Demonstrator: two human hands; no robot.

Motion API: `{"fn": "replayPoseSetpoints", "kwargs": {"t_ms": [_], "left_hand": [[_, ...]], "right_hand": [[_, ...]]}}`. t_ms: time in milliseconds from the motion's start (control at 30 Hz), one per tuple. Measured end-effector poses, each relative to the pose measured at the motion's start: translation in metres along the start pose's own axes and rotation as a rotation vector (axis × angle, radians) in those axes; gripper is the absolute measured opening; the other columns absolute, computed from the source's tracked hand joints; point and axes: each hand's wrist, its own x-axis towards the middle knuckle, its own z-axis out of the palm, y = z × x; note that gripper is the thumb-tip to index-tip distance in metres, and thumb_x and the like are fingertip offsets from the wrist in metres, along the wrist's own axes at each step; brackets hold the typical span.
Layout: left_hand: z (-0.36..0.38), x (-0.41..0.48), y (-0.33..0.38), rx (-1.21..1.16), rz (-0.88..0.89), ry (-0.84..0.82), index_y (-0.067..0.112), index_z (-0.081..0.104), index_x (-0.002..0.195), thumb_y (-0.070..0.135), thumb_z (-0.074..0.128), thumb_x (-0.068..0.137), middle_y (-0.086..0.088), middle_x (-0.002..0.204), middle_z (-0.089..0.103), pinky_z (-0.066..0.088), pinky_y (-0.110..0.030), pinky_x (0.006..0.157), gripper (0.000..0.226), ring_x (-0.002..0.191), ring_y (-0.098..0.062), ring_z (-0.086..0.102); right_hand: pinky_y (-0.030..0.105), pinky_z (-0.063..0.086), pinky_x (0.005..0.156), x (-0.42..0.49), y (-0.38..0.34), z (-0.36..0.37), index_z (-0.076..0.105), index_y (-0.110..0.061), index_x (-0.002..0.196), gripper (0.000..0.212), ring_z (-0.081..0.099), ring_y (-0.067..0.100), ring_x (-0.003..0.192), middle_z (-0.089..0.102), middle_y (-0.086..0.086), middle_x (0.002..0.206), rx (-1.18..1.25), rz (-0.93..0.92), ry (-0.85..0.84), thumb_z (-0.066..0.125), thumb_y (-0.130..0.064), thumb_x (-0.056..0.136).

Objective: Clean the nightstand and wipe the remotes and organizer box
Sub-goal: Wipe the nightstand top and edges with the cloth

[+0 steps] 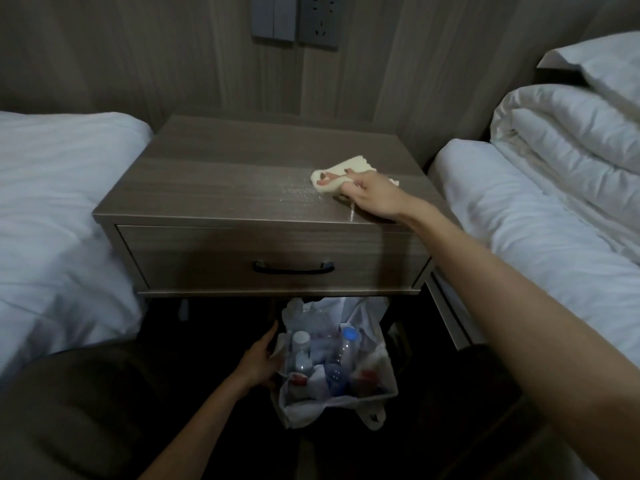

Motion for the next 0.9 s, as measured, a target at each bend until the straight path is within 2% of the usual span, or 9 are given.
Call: {"fn": "replayPoseSetpoints", "kwargs": {"t_ms": [67,200,267,367,500,567,700,800,900], "left_hand": [[0.002,-0.002,0.003,0.005,0.004,0.008,0.024,0.018,0.153,0.027,0.059,0.095,-0.006,0.148,0.042,0.047,-0.036,0.097,0.072,0.129,-0.026,0.049],[0.005,-0.01,0.01,0.004,0.009,0.045,0.025,0.022,0.152,0.029,0.06,0.093,-0.007,0.144,0.046,0.043,-0.034,0.101,0.07,0.13,-0.026,0.048],[0.003,-0.014,0.012,0.0,0.018,0.051,0.027,0.025,0.151,0.042,0.066,0.084,-0.006,0.14,0.049,0.047,-0.038,0.098,0.08,0.127,-0.028,0.051],[-0.004,-0.015,0.011,0.01,0.023,0.089,0.025,0.028,0.151,0.043,0.068,0.077,-0.012,0.143,0.049,0.049,-0.041,0.096,0.085,0.126,-0.031,0.051],[-0.007,-0.011,0.005,-0.036,-0.01,0.105,0.028,0.03,0.151,0.024,0.066,0.09,-0.012,0.14,0.051,0.057,-0.043,0.075,0.07,0.119,-0.034,0.056],[-0.007,-0.009,0.002,-0.05,-0.025,0.094,0.031,0.029,0.15,0.023,0.064,0.091,-0.012,0.137,0.052,0.056,-0.037,0.06,0.069,0.114,-0.035,0.059],[-0.009,-0.006,0.0,-0.035,-0.028,0.109,0.03,0.031,0.149,0.022,0.064,0.091,-0.014,0.135,0.053,0.053,-0.032,0.051,0.067,0.11,-0.036,0.06],[-0.013,-0.005,0.001,-0.005,-0.003,0.141,0.027,0.032,0.149,0.021,0.064,0.092,-0.015,0.132,0.056,0.05,-0.028,0.05,0.066,0.108,-0.035,0.061],[-0.017,-0.005,0.003,0.029,0.006,0.173,0.026,0.035,0.148,0.026,0.065,0.091,-0.014,0.13,0.058,0.05,-0.027,0.052,0.065,0.107,-0.035,0.062]], "right_hand": [[0.017,0.032,0.098,-0.017,0.001,0.004,0.069,-0.02,0.12,0.037,0.039,0.006,0.131,0.062,-0.001,0.128,-0.033,0.004,-0.007,0.04,-0.015,0.097],[-0.011,0.019,0.085,-0.055,-0.007,0.007,0.069,-0.02,0.119,0.038,0.033,-0.005,0.13,0.06,0.003,0.133,-0.006,-0.021,0.009,0.04,-0.008,0.097],[-0.007,0.015,0.094,-0.068,-0.011,0.009,0.07,-0.017,0.116,0.036,0.032,-0.009,0.128,0.059,0.009,0.134,0.023,-0.032,0.008,0.041,-0.007,0.098],[0.005,0.007,0.107,-0.081,-0.015,0.019,0.067,-0.024,0.119,0.037,0.025,0.009,0.144,0.051,-0.004,0.143,0.118,-0.045,-0.003,0.042,-0.009,0.098],[-0.01,-0.004,0.09,-0.099,-0.021,0.03,0.066,-0.022,0.121,0.039,0.019,0.013,0.146,0.046,-0.005,0.146,0.075,-0.065,0.029,0.039,-0.007,0.098],[-0.001,-0.001,0.1,-0.109,-0.024,0.034,0.067,-0.024,0.118,0.039,0.021,0.011,0.146,0.049,-0.007,0.144,0.075,-0.062,0.038,0.039,-0.006,0.097],[0.019,0.02,0.115,-0.118,-0.027,0.034,0.072,-0.021,0.111,0.034,0.037,0.011,0.139,0.06,-0.005,0.134,0.116,-0.059,0.15,0.045,-0.008,0.095],[0.035,0.042,0.105,-0.122,-0.031,0.025,0.073,-0.02,0.11,0.032,0.06,0.012,0.116,0.068,-0.006,0.12,0.109,-0.101,0.3,0.049,-0.01,0.093],[0.047,0.049,0.092,-0.122,-0.036,0.011,0.07,-0.026,0.11,0.031,0.066,0.024,0.101,0.072,0.002,0.108,0.129,-0.094,0.441,0.046,-0.015,0.093]]}}
